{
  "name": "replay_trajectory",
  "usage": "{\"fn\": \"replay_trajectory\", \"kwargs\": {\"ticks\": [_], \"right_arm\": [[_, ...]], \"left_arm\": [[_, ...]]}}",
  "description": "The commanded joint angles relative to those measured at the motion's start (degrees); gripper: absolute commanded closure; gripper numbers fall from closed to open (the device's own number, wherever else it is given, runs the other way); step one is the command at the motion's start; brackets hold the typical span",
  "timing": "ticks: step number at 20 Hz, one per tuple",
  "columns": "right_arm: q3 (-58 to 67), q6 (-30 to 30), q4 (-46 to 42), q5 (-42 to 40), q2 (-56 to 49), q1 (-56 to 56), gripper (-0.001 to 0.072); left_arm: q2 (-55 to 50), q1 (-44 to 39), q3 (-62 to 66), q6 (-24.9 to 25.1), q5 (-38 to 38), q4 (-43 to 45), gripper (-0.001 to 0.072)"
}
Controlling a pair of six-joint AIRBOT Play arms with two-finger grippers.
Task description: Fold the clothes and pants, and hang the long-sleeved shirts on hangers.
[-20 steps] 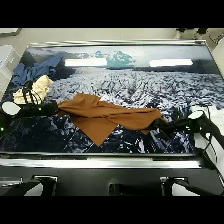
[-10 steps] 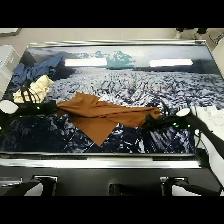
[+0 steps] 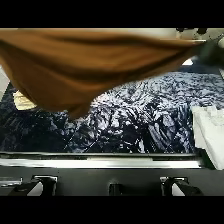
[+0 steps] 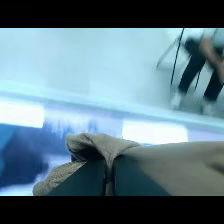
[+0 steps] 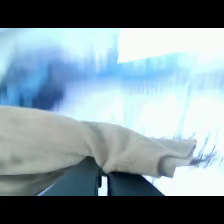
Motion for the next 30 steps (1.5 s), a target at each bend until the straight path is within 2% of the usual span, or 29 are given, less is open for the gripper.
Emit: {"fn": "replay_trajectory", "kwargs": {"ticks": [1,4,6,7,9,11,13,15,18,20,22,24,25,27,28,29,30], "right_arm": [[5.6,1.7,-2.3,-0.9,10.1,-0.9,0.0675],[5.6,6.4,-2.2,3.0,13.7,-0.9,0.0675],[5.6,9.9,-2.6,8.8,14.2,-0.9,0.0675],[5.6,12.3,-3.7,13.9,13.7,-0.9,0.0675],[4.8,16.7,-10.3,26.9,11.6,-0.9,0.0675],[-1.4,21.0,-18.1,33.9,9.2,-0.9,0.0676],[-12.5,21.0,-20.3,31.2,6.7,-0.9,0.0676],[-24.3,20.7,-18.2,21.7,2.6,-0.9,0.0676],[-34.6,18.4,-8.6,1.6,-7.5,-0.9,0.0675],[-35.3,16.3,-0.3,-7.0,-15.8,-0.9,0.0675],[-35.3,12.5,10.8,-11.3,-22.1,-0.9,0.0674],[-35.3,5.8,21.5,-12.5,-26.6,-0.9,0.0674],[-35.3,2.6,25.2,-12.5,-28.1,-0.9,0.0674],[-35.3,0.1,25.9,-12.6,-29.2,-0.9,0.0673],[-35.3,-0.1,25.1,-12.6,-29.2,-0.9,0.0672],[-35.1,-0.1,24.8,-12.3,-29.1,-1.1,0.0616],[-34.2,-0.3,24.8,-10.3,-29.0,-2.0,0.0473]], "left_arm": [[8.1,-0.4,8.9,-1.5,3.6,0.1,0.0680],[12.7,-0.4,8.9,-1.5,7.1,0.3,0.0681],[13.4,-0.4,8.9,-1.5,11.1,0.7,0.0681],[13.2,-0.4,8.9,-1.5,10.2,1.8,0.0681],[10.9,-0.4,8.8,-1.5,3.3,3.0,0.0681],[6.1,-0.4,7.2,-1.5,-4.7,2.9,0.0681],[0.4,-0.4,2.1,-1.5,-6.5,2.9,0.0681],[-6.4,-0.5,-4.6,-1.5,-5.6,2.2,0.0681],[-18.1,-2.4,-12.5,-1.5,-1.8,2.1,0.0680],[-26.2,-3.5,-14.4,-1.5,0.2,1.8,0.0680],[-33.0,-4.3,-14.3,-1.5,-0.3,-2.2,0.0680],[-37.5,-4.7,-14.3,-1.5,-0.8,-8.1,0.0680],[-39.1,-5.0,-14.3,-1.5,-1.2,-9.8,0.0679],[-40.7,-5.6,-14.3,-1.5,-2.5,-10.0,0.0678],[-41.1,-5.6,-14.3,-1.5,-3.2,-10.0,0.0657],[-41.1,-5.4,-14.3,-1.5,-4.5,-10.0,0.0535],[-41.0,-4.6,-14.1,-1.3,-6.9,-9.7,0.0308]]}}
